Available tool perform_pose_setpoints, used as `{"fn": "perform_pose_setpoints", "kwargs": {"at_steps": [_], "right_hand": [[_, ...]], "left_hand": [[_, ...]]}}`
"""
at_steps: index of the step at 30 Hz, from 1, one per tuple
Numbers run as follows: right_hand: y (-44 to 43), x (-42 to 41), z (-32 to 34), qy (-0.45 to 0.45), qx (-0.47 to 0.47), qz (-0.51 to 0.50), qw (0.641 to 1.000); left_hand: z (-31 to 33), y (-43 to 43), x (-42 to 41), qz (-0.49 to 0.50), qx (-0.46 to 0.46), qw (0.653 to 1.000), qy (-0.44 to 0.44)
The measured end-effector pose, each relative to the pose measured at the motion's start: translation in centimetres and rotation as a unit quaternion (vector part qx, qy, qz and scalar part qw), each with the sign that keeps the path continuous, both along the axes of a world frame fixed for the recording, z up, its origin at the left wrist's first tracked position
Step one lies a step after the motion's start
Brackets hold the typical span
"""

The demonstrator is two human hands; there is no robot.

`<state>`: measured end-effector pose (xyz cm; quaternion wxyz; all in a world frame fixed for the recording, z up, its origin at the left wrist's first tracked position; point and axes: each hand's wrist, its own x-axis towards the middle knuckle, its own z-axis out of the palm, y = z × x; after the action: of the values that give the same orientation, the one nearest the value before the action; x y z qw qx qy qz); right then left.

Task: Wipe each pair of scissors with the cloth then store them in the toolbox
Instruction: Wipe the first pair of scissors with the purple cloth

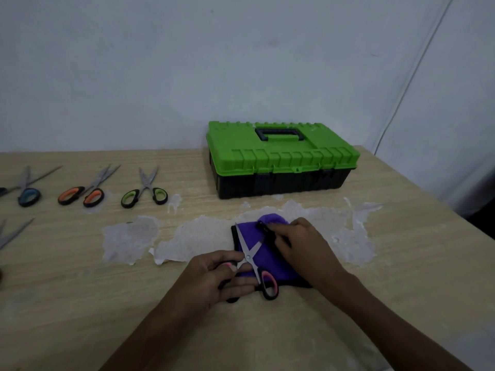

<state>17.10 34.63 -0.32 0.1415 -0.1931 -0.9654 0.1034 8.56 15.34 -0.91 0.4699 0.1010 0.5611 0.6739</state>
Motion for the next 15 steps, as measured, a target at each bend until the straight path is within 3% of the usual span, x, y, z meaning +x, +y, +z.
{"fn": "perform_pose_setpoints", "kwargs": {"at_steps": [3, 5, 9, 12, 15], "right_hand": [[-1.6, 1.3, 0.4, -0.006, -0.067, 0.071, 0.995], [-1.9, 2.1, 0.2, -0.043, -0.050, 0.109, 0.992], [1.2, 0.7, 0.0, -0.032, 0.008, -0.005, 0.999], [1.7, 0.3, 1.1, 0.026, -0.039, -0.045, 0.998], [-1.4, 1.6, 1.8, 0.005, -0.069, 0.108, 0.992]], "left_hand": [[0.0, 0.0, 0.0, -0.001, 0.000, 1.000, 0.005], [0.0, 0.1, -0.1, -0.006, -0.004, 1.000, 0.012], [-0.1, 0.1, -0.1, -0.006, -0.010, 1.000, 0.016], [0.0, 0.0, -0.1, -0.010, -0.009, 1.000, 0.013], [-0.1, 0.1, -0.3, -0.015, -0.010, 1.000, 0.015]]}}
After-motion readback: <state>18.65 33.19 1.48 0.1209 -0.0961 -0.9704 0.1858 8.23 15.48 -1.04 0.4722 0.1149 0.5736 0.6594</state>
